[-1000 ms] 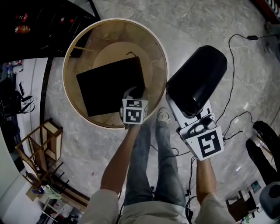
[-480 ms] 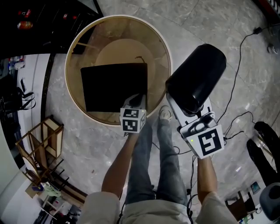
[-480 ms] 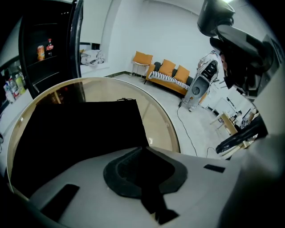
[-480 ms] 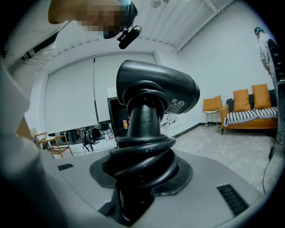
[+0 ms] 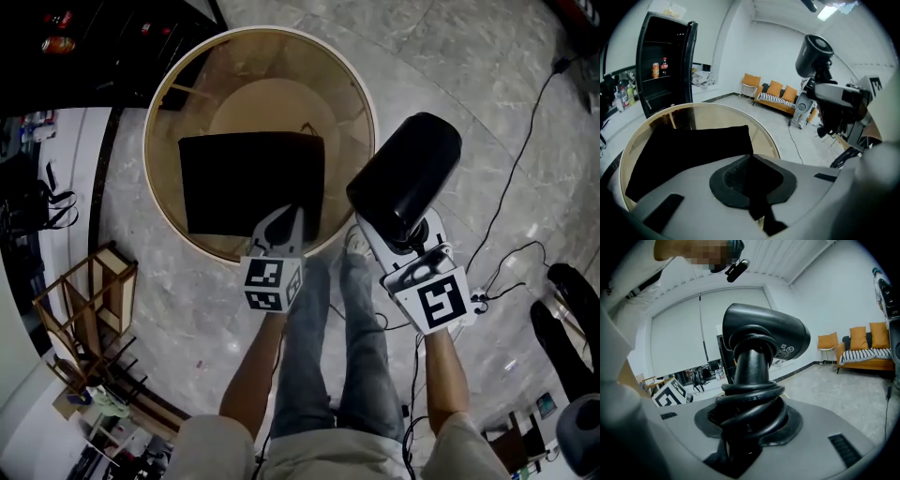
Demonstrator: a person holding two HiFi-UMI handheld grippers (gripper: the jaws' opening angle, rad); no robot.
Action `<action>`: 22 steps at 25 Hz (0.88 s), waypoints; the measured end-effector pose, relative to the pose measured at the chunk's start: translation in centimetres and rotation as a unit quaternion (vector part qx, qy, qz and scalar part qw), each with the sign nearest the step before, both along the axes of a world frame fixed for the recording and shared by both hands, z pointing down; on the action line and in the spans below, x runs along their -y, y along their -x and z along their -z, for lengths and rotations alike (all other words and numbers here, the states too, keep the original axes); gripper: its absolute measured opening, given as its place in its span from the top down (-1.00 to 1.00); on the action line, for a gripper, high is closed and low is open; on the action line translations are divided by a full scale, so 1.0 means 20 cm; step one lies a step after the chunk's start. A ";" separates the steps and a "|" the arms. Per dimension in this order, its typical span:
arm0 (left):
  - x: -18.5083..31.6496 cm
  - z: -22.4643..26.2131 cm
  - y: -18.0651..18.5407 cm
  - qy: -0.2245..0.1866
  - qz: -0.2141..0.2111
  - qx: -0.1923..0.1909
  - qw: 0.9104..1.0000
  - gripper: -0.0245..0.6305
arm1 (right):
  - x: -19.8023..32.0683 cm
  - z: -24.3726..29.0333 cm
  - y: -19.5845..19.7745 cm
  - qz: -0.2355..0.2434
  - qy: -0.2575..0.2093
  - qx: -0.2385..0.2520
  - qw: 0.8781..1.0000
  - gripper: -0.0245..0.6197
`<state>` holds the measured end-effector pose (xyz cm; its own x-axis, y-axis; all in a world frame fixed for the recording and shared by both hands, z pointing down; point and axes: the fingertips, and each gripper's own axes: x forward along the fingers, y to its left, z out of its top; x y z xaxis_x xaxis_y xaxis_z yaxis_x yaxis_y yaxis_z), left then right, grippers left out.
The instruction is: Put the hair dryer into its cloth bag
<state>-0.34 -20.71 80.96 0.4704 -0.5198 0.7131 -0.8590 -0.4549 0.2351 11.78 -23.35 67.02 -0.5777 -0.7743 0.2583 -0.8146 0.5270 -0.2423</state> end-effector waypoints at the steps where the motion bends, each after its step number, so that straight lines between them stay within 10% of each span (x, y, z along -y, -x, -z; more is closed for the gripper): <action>1: 0.00 0.02 0.02 -0.005 0.000 0.000 1.000 0.81 | -0.02 -0.03 0.02 0.007 0.004 -0.002 1.000 0.37; 22: -0.07 0.07 0.14 -0.010 -0.011 -0.025 1.000 0.81 | -0.48 -0.77 0.30 0.172 0.129 -0.154 0.964 0.37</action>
<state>-3.24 -19.40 79.64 0.5162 -0.5229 0.6783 -0.8365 -0.4778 0.2682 5.79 -13.79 82.37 -0.6535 -0.4383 0.6171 -0.6569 0.7334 -0.1748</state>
